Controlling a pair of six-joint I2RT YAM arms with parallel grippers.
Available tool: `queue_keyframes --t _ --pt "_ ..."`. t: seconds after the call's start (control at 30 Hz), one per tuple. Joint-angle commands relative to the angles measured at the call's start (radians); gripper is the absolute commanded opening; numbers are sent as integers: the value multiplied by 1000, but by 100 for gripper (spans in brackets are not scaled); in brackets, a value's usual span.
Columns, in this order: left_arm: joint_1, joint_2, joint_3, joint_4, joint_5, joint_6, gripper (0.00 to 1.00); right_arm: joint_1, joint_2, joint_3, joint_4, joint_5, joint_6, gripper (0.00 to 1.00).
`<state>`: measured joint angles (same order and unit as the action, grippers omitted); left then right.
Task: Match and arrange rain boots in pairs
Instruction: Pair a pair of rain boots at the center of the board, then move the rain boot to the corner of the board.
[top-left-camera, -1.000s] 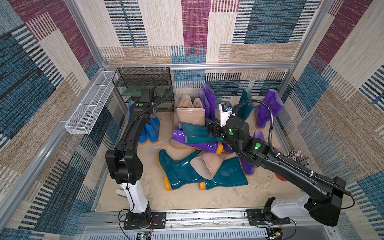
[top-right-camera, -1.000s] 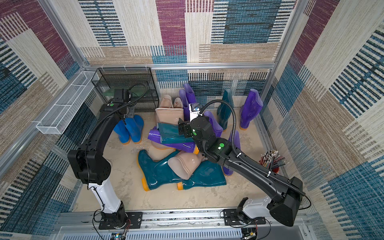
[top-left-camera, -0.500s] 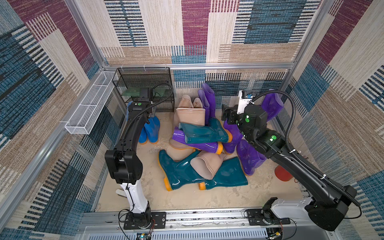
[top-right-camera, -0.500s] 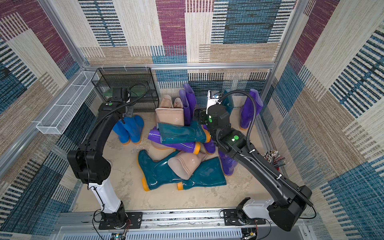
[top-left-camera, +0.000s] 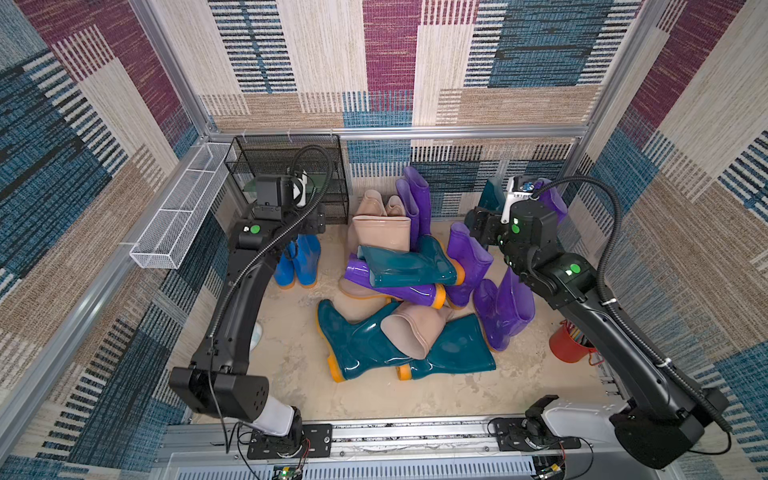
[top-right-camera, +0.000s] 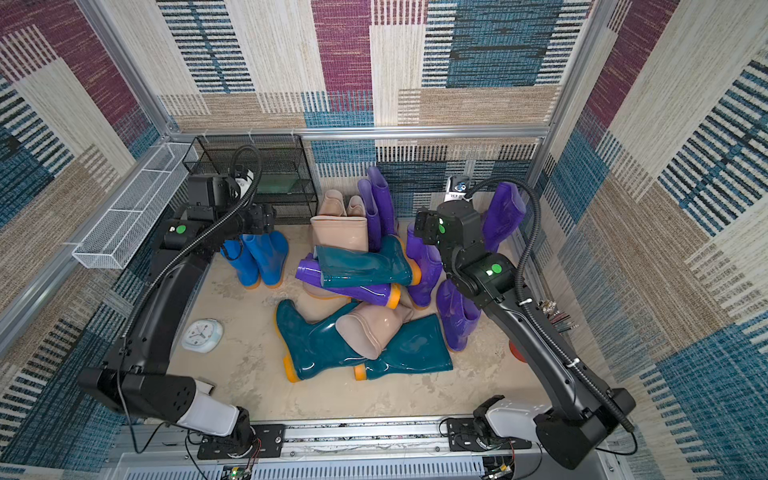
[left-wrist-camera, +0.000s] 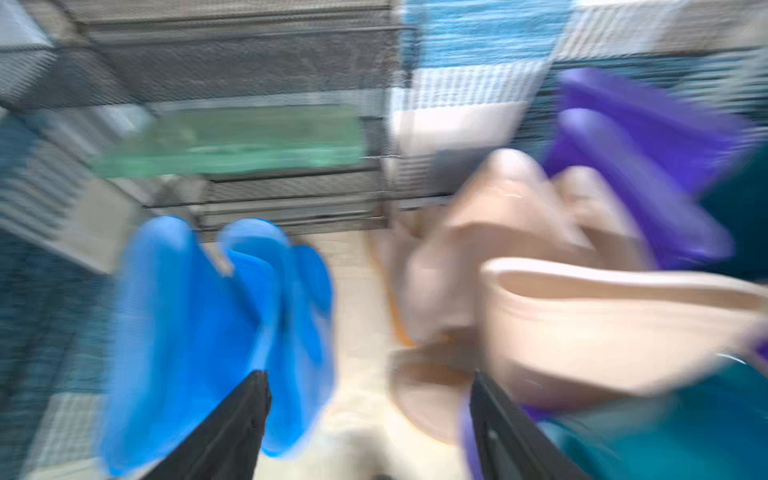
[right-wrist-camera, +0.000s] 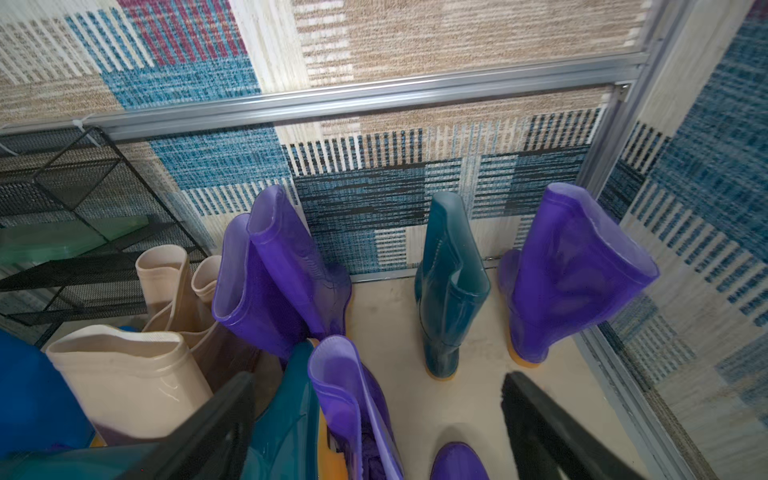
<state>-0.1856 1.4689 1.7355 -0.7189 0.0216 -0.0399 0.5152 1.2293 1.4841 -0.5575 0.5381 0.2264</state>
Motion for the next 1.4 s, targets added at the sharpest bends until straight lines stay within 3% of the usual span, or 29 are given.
queue_keyframes --t 0.0,0.07,0.23,0.47,0.67,0.83,1.03,1.17,1.23,1.37 --pt "-41 -111 -180 210 265 -84 77 -14 -49 -46 -90 44 58 95" --pt "-45 -186 -297 362 376 -134 77 -30 -81 -84 -137 45 81 95" --pt "-59 -295 -479 582 507 -199 78 -72 -163 -169 -244 -11 143 95" --pt "-60 -299 -523 632 510 -227 78 -211 -230 -206 -238 -101 157 95" --pt "-60 -298 -537 650 501 -233 77 -394 -26 -155 -87 -181 108 96" --pt "-60 -292 -538 641 485 -221 77 -452 242 -18 -25 -57 115 95" --pt "-60 -298 -540 626 462 -191 77 -562 416 121 3 -73 79 95" --pt "-56 -287 -537 618 462 -177 77 -645 451 111 72 -185 44 95" --pt "-52 -281 -538 619 468 -178 77 -680 495 121 114 -303 -29 95" --pt "-29 -257 -547 653 514 -223 77 -699 667 323 -16 -333 -57 95"
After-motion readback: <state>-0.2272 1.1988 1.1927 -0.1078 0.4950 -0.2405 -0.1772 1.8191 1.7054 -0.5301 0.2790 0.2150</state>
